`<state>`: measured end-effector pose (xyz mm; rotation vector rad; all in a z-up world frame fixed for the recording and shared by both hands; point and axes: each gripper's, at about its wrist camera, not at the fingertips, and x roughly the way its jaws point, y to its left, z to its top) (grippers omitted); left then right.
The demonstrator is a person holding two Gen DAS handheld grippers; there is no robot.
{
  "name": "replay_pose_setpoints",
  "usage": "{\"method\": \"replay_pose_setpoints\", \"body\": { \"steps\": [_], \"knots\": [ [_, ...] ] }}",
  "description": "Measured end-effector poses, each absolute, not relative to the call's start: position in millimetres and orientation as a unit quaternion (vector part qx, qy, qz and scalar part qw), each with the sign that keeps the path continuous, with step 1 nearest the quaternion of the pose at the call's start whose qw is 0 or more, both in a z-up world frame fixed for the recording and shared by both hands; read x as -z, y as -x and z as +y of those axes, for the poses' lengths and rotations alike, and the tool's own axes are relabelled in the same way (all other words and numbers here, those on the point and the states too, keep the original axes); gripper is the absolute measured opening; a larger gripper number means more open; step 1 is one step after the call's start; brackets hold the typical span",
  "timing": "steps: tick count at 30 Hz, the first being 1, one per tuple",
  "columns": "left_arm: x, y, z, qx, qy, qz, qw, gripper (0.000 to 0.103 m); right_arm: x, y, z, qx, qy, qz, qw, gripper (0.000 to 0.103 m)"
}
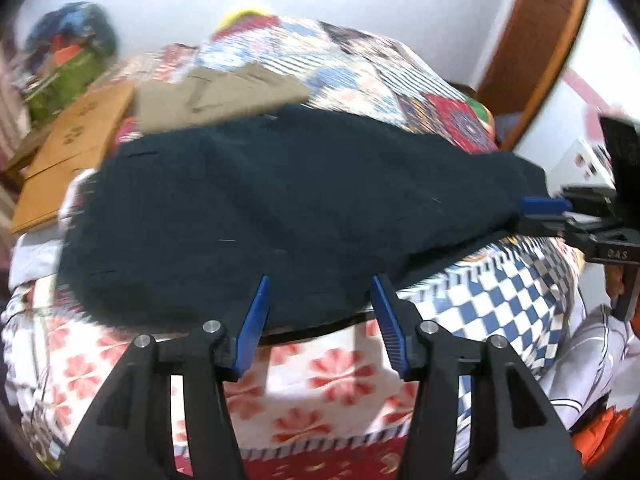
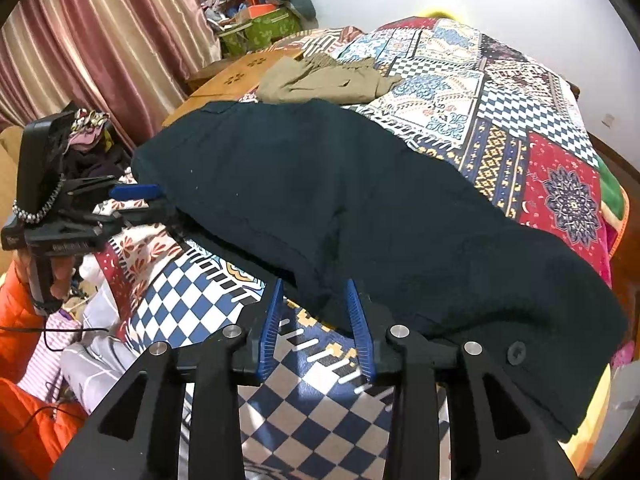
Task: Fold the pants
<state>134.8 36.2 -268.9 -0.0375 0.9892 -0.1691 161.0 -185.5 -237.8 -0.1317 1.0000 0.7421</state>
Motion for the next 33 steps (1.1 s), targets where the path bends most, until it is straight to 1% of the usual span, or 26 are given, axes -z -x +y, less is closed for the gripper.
{"method": "replay_pose_setpoints", "body": {
  "steps": [2,6,11,19,20,21,23,27,30,33],
  "knots": [
    [261,-130,58,0.053,0.027,0.466,0.883,0.057,232,-160,-189,-0.342,0.058,0.462,0.816,0.036],
    [256,-126,114,-0.021,0.057,0.460,0.886,0.057,221,-164,-198,-0.329,0.050,0.447,0.831,0.039],
    [267,-127,165,-0.074,0.094,0.457,0.881,0.057,218,-177,-209,-0.296,0.045,0.436,0.849,0.042],
    [295,-148,177,-0.045,0.136,0.474,0.869,0.057,246,-198,-203,-0.268,0.056,0.456,0.847,0.042],
    [299,-152,177,-0.043,0.138,0.478,0.867,0.056,251,-200,-202,-0.267,0.059,0.461,0.844,0.042],
    [303,-155,176,-0.041,0.141,0.482,0.864,0.052,256,-202,-200,-0.265,0.060,0.467,0.841,0.042],
    [309,-159,173,-0.027,0.149,0.490,0.858,0.023,263,-202,-200,-0.265,0.063,0.473,0.838,0.042],
    [305,-162,162,-0.031,0.123,0.488,0.864,0.018,266,-201,-200,-0.265,0.060,0.471,0.839,0.047],
    [293,-165,159,-0.032,0.105,0.482,0.869,0.017,266,-204,-199,-0.266,0.054,0.476,0.836,0.047],
    [271,-171,158,-0.036,0.065,0.468,0.880,0.017,263,-203,-196,-0.265,0.063,0.477,0.836,0.047]
  ]
}}
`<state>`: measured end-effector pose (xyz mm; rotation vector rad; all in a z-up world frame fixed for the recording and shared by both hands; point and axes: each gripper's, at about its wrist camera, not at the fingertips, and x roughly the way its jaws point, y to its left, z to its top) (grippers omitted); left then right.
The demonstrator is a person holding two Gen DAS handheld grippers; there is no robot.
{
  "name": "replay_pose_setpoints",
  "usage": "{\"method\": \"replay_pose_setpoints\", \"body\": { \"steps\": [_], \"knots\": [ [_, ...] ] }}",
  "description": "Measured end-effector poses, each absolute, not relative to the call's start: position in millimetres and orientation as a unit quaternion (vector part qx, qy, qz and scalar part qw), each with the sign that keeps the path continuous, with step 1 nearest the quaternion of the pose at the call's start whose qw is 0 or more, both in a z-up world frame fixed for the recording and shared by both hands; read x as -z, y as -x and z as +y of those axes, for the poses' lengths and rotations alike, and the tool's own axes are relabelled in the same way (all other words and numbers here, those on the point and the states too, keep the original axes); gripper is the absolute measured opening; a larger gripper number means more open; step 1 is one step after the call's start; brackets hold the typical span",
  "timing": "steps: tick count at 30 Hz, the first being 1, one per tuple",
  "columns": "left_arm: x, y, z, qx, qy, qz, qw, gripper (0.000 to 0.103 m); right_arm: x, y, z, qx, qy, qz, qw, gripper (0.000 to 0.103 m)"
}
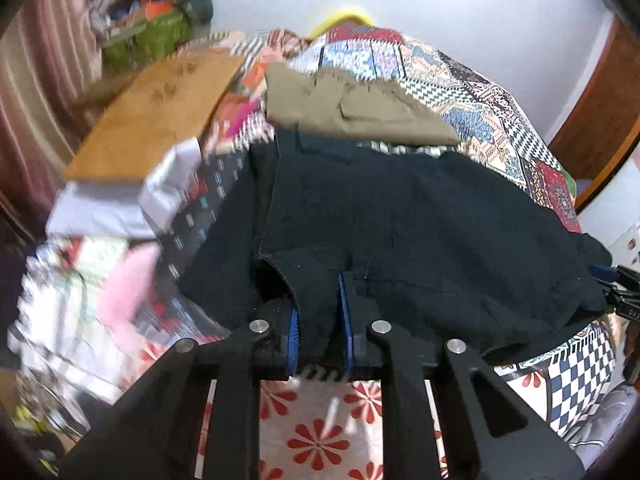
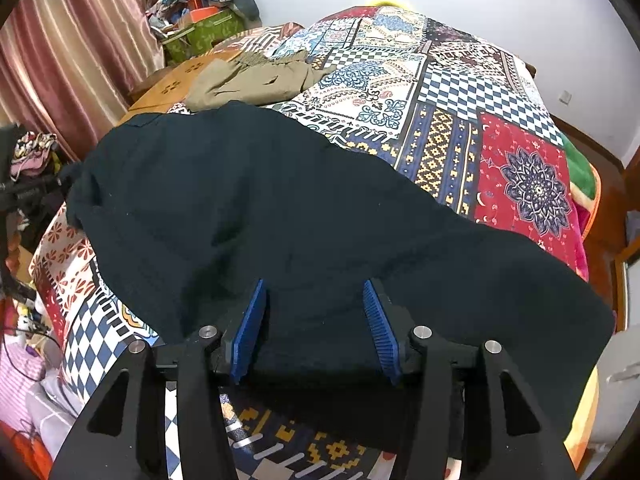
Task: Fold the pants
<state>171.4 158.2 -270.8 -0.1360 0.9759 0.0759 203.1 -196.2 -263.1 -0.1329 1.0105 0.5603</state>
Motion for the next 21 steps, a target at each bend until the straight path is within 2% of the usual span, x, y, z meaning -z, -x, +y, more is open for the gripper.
{"method": "replay_pose_setpoints", "body": {
  "steps": [7,15,18,21],
  "knots": [
    [233,-185,175,-0.038,0.013,0.442,0.896,0.017,255,-197,-183,-0.273,0.077,0.474,0.834,0.047],
    [286,-184,194,-0.033,0.017,0.483,0.875,0.019,265,-199,-172,-0.276,0.074,0.489,0.824,0.048],
    [309,-181,202,-0.030,0.029,0.497,0.867,0.025,267,-199,-172,-0.272,0.072,0.487,0.827,0.050],
    [311,-176,206,-0.040,0.033,0.488,0.871,0.040,267,-199,-172,-0.269,0.069,0.486,0.829,0.051]
  ]
}}
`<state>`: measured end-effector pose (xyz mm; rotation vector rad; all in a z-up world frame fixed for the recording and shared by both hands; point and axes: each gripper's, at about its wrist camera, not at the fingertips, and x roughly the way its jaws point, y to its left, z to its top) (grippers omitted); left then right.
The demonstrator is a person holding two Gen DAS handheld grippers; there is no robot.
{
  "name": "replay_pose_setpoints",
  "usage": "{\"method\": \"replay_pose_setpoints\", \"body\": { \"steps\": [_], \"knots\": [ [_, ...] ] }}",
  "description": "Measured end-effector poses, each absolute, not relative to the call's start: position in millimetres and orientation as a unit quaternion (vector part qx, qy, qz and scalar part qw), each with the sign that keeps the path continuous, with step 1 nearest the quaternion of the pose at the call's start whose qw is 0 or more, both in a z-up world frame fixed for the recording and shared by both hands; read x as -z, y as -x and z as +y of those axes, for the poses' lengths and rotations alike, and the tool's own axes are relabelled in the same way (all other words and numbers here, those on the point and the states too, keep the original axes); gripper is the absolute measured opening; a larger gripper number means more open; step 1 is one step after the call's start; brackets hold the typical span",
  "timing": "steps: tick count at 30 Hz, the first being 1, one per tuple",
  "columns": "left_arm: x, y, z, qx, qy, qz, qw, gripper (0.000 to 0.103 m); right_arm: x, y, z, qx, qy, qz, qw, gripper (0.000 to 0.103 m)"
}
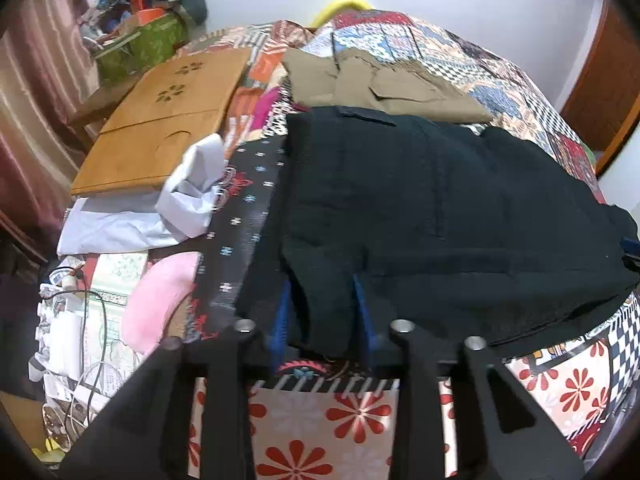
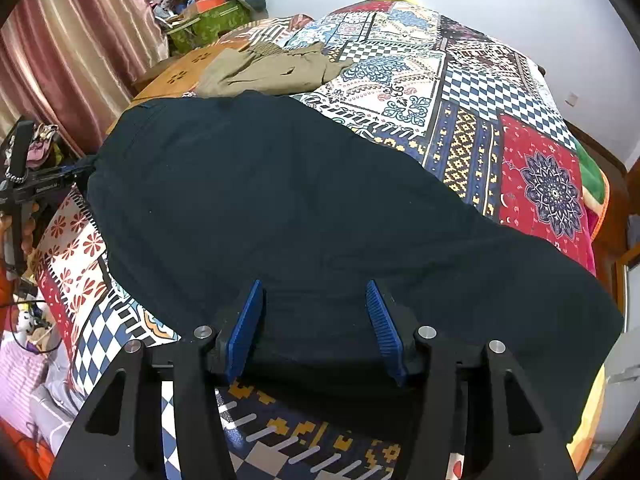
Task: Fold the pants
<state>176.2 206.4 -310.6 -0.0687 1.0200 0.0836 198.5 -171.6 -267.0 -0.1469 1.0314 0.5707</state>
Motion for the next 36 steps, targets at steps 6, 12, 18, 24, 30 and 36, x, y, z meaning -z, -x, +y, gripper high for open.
{"method": "replay_pose_setpoints", "body": {
  "steps": [6,12,18,24,30,36],
  "knots": [
    [308,-166,212,-0.062,0.033,0.487,0.870,0.055,265,-195,-173,-0.267,0.065,0.483,0.831,0.051],
    [279,-160,202,-0.087,0.023,0.475,0.875,0.056,252,-189,-187,-0.262,0.062,0.469,0.841,0.052],
    [232,-167,180,-0.083,0.030,0.445,0.891,0.058,233,-184,-228,-0.238,0.038,0.438,0.866,0.052],
    [202,-193,133,-0.050,0.042,0.424,0.903,0.061,217,-183,-286,-0.193,0.000,0.412,0.891,0.053],
    [199,-230,67,-0.001,0.039,0.421,0.906,0.067,212,-184,-344,-0.134,-0.021,0.397,0.908,0.054],
    [223,-270,2,0.042,0.022,0.443,0.895,0.069,221,-189,-388,-0.095,-0.046,0.399,0.911,0.054]
  ]
}}
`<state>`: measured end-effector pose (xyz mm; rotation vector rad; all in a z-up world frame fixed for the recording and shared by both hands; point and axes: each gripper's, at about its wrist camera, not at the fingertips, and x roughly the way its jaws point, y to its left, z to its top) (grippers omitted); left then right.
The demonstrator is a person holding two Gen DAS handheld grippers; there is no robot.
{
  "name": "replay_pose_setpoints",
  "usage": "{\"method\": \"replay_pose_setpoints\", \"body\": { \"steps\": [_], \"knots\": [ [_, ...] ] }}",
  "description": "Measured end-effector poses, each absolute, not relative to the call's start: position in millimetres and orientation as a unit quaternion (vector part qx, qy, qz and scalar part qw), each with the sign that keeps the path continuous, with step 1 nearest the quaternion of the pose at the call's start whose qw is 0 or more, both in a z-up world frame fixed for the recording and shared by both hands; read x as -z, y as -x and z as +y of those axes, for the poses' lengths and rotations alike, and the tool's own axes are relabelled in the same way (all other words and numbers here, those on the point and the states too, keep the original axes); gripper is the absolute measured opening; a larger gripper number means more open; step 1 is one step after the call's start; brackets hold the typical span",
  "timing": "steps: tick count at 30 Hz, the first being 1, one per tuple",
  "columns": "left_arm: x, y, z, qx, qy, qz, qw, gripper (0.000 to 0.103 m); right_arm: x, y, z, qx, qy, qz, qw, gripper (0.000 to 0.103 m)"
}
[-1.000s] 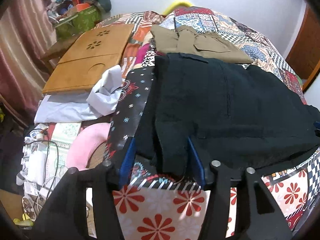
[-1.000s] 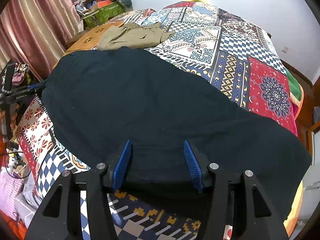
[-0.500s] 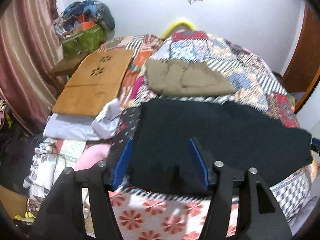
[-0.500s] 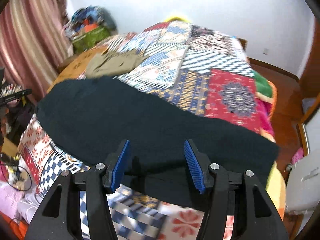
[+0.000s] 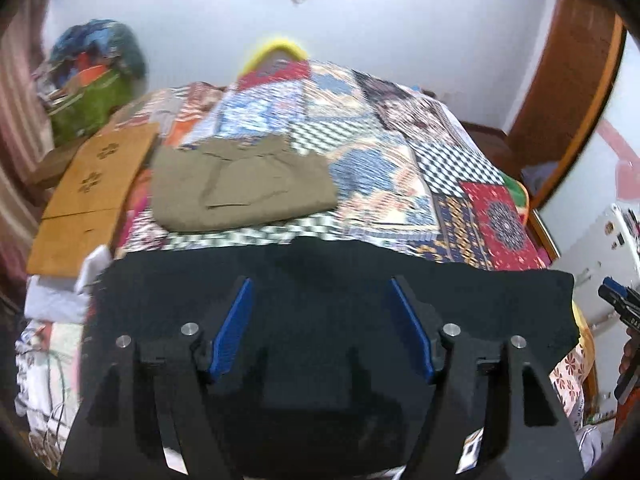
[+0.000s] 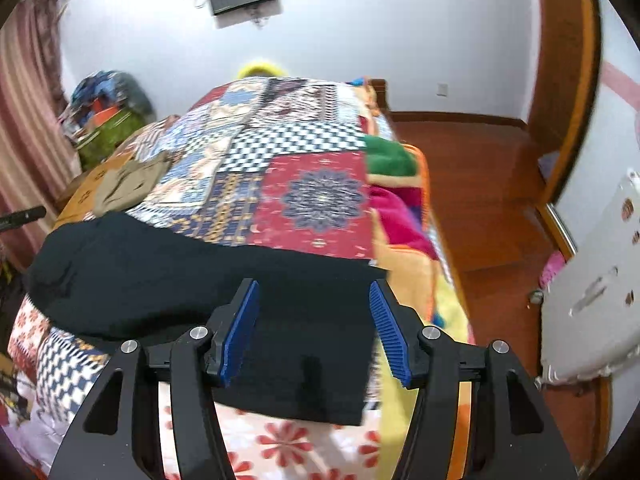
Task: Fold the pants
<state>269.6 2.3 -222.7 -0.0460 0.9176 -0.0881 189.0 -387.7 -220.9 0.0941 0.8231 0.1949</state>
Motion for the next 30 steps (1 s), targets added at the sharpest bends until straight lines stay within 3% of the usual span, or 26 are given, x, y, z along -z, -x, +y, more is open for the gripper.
{"method": "replay_pose_setpoints", "body": {
  "steps": [15,19,22,27,30],
  "knots": [
    [306,-347,-113,0.126,-0.034,0.531,0.837,0.069,285,-242,-420,-0.084,-0.114,0.435,0.889,0.053],
    [323,-351,-126,0.136,-0.044,0.545,0.826,0.069,301,-246,-428,-0.108,-0.161,0.444,0.875,0.029],
    [334,-351,-127,0.132,-0.048,0.555,0.820,0.069,300,-242,-428,-0.109,-0.164,0.431,0.880,0.019],
    [339,-348,-124,0.127,-0.041,0.556,0.820,0.069,284,-237,-424,-0.115,-0.146,0.394,0.900,0.008],
    [339,-346,-125,0.122,-0.047,0.554,0.822,0.069,271,-238,-421,-0.111,-0.128,0.370,0.913,0.008]
  ]
}}
